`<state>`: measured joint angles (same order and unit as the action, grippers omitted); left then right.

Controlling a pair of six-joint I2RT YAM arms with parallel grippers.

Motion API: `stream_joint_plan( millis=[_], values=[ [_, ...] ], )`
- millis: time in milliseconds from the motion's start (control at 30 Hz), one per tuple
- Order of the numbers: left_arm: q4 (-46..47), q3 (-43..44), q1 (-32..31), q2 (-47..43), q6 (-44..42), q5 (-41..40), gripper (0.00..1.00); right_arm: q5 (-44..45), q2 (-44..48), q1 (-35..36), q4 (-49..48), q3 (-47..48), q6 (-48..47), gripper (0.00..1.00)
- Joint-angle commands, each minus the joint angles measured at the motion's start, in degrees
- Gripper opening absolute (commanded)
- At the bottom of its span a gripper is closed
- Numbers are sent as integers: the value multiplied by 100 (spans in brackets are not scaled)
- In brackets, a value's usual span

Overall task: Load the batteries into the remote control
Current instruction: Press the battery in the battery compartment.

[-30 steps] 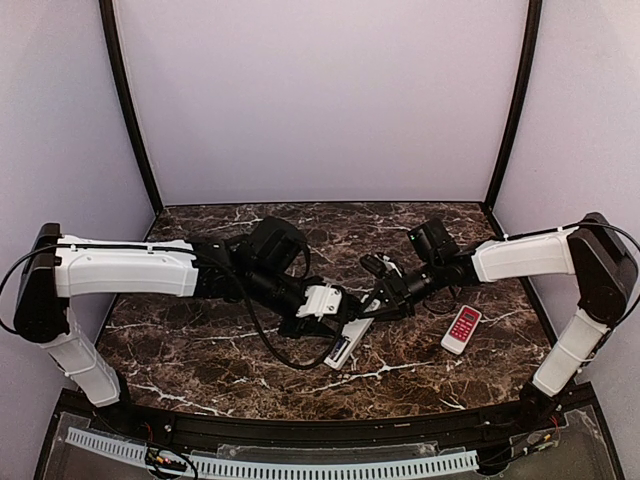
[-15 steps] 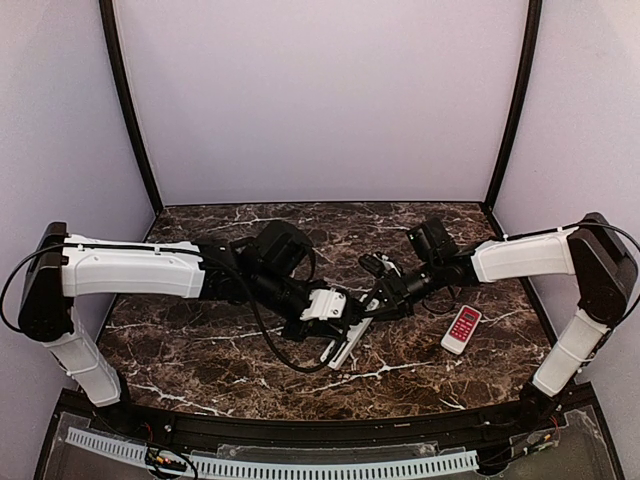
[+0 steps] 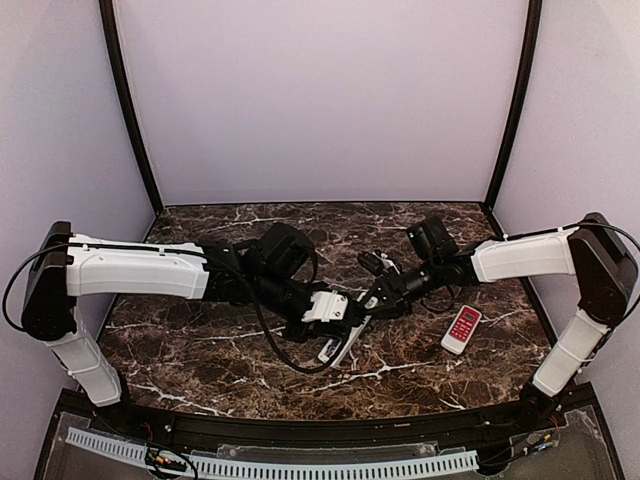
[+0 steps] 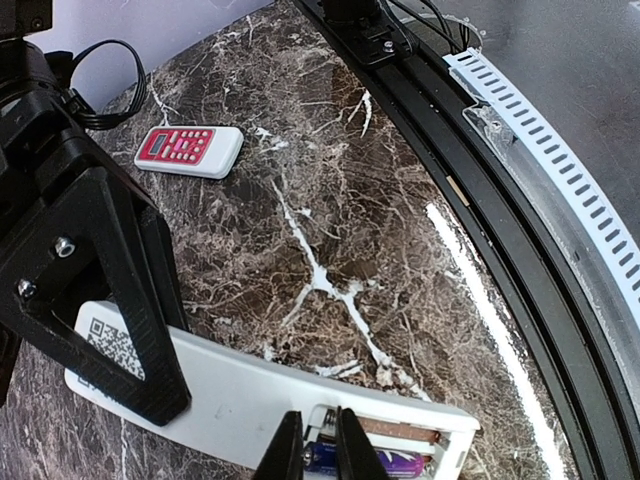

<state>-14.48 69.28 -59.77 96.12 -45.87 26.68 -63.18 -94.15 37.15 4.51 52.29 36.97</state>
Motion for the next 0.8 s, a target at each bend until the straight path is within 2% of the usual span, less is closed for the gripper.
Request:
stream_joint_plan(
  millis=[0,767],
  values=[
    [-141,-76,-26,-5,14,-70,12,-109,209,73,-246,78,71,0],
    [-336,-538,-22,-232,9,7,7,-167,506,-21,-302,191,23,0]
  ],
)
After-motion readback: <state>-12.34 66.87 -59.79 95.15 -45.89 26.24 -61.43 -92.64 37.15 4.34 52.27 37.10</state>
